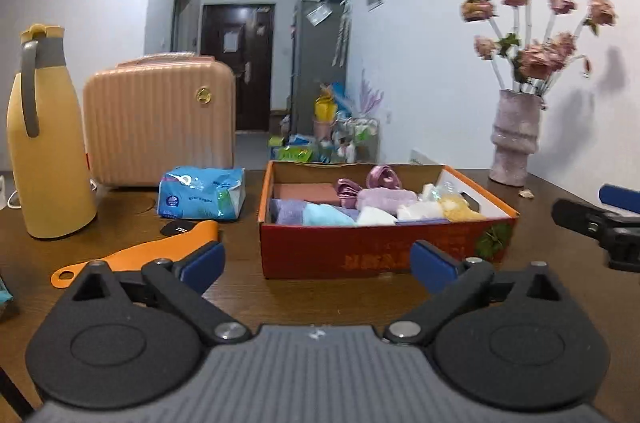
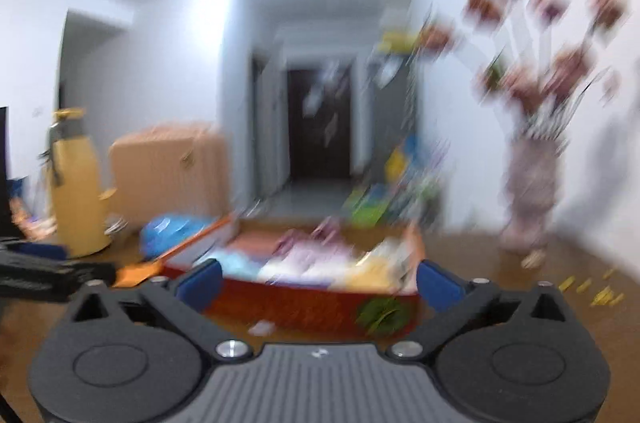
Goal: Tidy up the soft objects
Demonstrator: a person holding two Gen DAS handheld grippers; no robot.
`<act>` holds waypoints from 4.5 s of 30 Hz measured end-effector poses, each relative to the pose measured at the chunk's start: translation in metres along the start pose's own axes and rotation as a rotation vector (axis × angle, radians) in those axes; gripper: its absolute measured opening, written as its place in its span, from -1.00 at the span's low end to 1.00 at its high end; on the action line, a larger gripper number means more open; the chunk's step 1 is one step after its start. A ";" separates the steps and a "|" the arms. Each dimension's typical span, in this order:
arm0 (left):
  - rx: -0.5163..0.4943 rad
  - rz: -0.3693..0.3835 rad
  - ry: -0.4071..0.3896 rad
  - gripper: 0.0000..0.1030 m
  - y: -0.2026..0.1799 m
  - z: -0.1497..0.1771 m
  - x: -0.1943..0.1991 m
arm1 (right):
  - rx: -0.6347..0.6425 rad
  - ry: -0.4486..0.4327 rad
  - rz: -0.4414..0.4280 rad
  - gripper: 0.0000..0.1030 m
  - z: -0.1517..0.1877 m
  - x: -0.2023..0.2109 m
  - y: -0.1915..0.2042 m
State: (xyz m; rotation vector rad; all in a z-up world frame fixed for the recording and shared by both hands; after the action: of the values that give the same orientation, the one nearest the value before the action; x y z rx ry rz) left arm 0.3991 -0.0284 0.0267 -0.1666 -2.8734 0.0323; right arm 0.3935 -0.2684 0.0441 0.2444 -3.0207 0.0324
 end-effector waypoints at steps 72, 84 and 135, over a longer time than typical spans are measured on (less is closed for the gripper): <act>0.006 -0.016 -0.101 1.00 0.003 0.082 0.270 | -0.036 0.076 -0.010 1.00 0.072 0.264 0.101; 0.000 -0.012 -0.095 1.00 0.002 0.084 0.270 | -0.047 0.075 -0.006 1.00 0.072 0.264 0.100; -0.010 0.001 -0.097 1.00 0.000 0.084 0.270 | -0.067 0.107 -0.014 1.00 0.079 0.258 0.098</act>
State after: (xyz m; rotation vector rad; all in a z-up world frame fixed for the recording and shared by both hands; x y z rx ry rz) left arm 0.1178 0.0027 0.0150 -0.1732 -2.9702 0.0269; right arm 0.1163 -0.2152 -0.0066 0.2490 -2.9071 -0.0545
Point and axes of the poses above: each gripper's, at about its wrist camera, not at the fingertips, and x roughly against the way its jaws point, y to its left, z to its underside, the point moved 8 cm from there along -x, roughly the way its jaws point, and after that the axes turned 4 degrees about -y, right-handed, at the moved point
